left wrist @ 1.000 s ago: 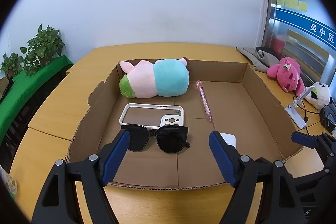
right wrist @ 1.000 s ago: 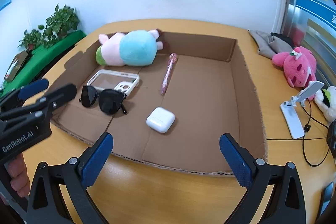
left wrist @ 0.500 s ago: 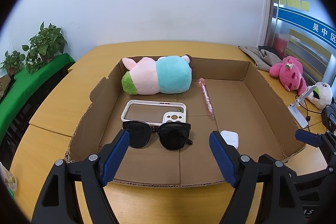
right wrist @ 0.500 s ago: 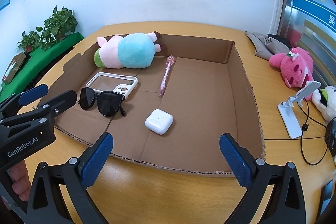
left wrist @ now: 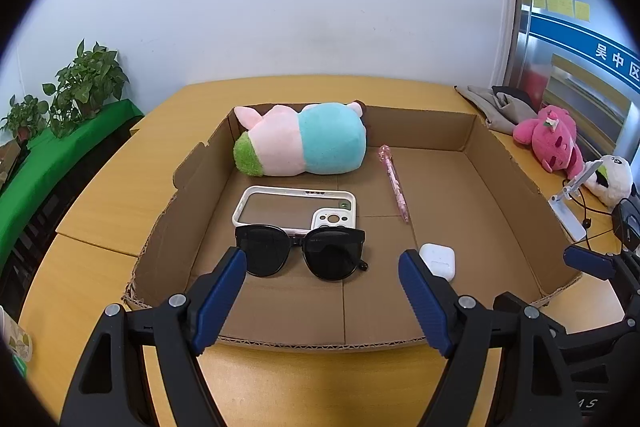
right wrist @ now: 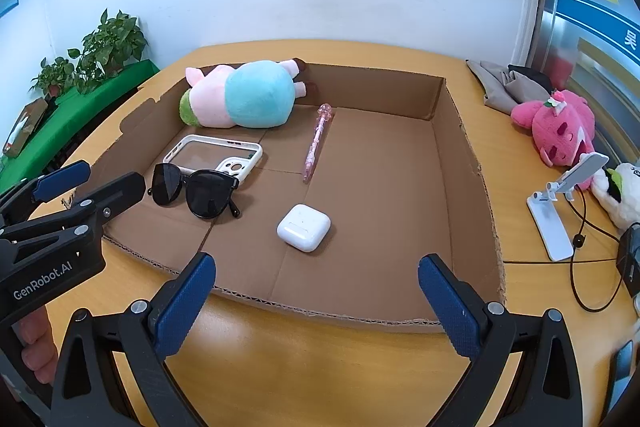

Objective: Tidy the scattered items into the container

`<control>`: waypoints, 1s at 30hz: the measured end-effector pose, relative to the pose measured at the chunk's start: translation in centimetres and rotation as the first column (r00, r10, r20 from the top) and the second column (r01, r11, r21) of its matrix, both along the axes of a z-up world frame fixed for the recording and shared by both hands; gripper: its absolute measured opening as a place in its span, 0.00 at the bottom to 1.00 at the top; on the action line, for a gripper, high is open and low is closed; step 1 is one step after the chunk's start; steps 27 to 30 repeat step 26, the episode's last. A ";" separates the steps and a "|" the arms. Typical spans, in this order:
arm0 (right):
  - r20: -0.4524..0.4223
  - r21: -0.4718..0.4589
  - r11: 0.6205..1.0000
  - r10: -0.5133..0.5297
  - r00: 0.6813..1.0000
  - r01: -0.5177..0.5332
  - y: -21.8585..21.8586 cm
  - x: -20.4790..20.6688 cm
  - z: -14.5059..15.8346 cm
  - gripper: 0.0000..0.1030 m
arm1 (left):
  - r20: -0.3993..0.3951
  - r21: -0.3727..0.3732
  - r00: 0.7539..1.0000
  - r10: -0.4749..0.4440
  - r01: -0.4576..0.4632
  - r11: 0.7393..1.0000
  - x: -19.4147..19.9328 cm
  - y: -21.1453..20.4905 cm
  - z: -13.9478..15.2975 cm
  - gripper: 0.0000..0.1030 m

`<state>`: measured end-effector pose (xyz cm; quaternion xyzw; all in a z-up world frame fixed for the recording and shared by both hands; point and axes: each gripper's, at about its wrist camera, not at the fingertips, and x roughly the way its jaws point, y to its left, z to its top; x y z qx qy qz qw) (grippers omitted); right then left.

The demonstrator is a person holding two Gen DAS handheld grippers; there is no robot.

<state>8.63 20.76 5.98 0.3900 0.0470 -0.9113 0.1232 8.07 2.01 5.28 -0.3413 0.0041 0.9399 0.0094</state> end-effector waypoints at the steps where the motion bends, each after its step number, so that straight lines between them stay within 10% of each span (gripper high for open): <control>1: 0.000 0.000 1.000 -0.001 1.000 0.001 0.0 0.1 0.0 1.00 | -0.001 0.000 1.000 0.000 0.000 1.000 0.1 0.0 0.0 0.76; 30: 0.019 -0.020 1.000 -0.015 1.000 0.015 0.7 0.2 -0.4 1.00 | 0.041 -0.025 0.999 -0.001 0.002 1.000 0.2 0.6 -0.8 0.76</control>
